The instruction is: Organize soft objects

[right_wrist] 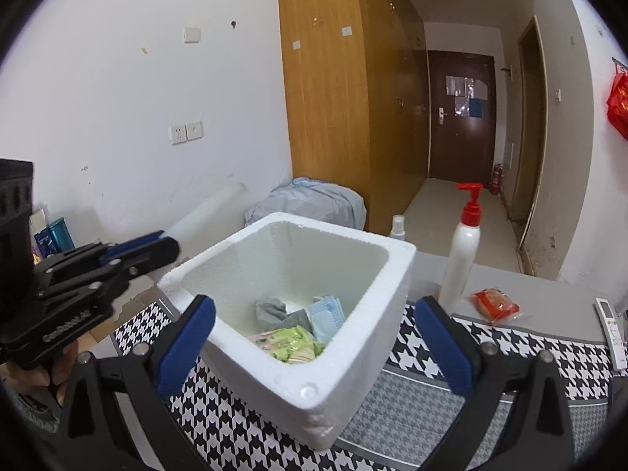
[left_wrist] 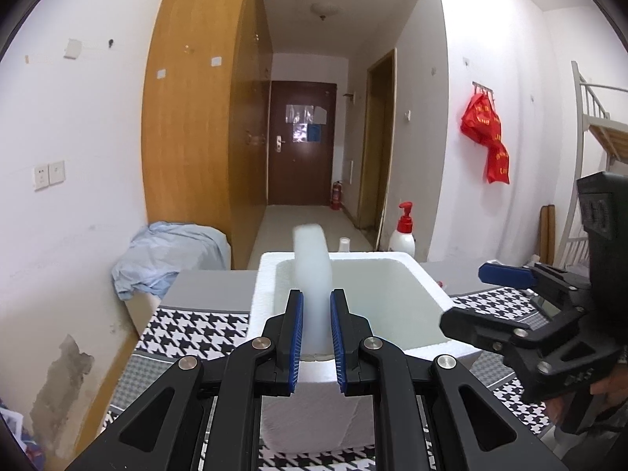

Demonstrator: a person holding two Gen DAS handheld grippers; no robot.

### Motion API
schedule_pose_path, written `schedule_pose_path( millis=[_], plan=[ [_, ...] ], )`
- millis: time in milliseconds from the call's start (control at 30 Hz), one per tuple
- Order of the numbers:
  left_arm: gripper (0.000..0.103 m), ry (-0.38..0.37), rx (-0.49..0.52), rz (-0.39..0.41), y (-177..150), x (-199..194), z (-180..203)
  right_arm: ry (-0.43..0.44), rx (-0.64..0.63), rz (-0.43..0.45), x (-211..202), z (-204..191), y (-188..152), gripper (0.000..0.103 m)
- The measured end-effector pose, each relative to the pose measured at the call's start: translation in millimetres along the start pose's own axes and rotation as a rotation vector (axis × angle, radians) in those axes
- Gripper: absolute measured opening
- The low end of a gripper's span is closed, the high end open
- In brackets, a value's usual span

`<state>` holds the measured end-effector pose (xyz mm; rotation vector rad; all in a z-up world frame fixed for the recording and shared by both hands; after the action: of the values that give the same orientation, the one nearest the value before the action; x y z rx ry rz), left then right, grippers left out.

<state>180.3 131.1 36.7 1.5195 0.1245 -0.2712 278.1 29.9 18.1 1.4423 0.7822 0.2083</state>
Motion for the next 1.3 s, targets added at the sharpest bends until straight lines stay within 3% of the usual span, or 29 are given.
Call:
schedule_pose_path(
  millis=[667, 967, 1033, 1100, 1133, 1167, 1267, 1300],
  plan=[
    [0.016, -0.061, 0.021, -0.054, 2, 42, 28, -0.101, 0.046, 0.013, -36, 34, -14, 0.103],
    [0.02, -0.046, 0.031, -0.082, 0, 59, 33, -0.145, 0.074, 0.02, -51, 52, -21, 0.103],
    [0.028, -0.036, 0.036, -0.095, -2, 64, 34, -0.151, 0.076, 0.018, -54, 54, -22, 0.103],
    [0.057, -0.021, 0.034, -0.101, -3, 64, 33, -0.158, 0.076, 0.024, -58, 55, -23, 0.103],
    [0.077, -0.014, 0.029, -0.093, -2, 63, 33, -0.16, 0.078, 0.026, -60, 56, -23, 0.103],
    [0.087, -0.01, 0.021, -0.076, 0, 59, 32, -0.162, 0.082, 0.029, -63, 57, -24, 0.103],
    [0.102, 0.01, 0.019, -0.034, 6, 48, 33, -0.171, 0.087, 0.039, -69, 61, -24, 0.103],
    [0.102, 0.015, 0.023, -0.02, 8, 44, 34, -0.175, 0.09, 0.043, -71, 63, -24, 0.103]
  ],
)
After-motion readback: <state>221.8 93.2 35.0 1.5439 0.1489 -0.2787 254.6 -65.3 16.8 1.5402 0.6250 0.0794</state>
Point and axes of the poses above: each gripper's, at about its wrist camera, not at the fingertips, and x roughly the way its jaws point, z to its right, y to its top, the point moved 4 cm from there along x, roughly the way its jaws point, and after that the axes turned 7 degrees about z, right-handed, at the moved point
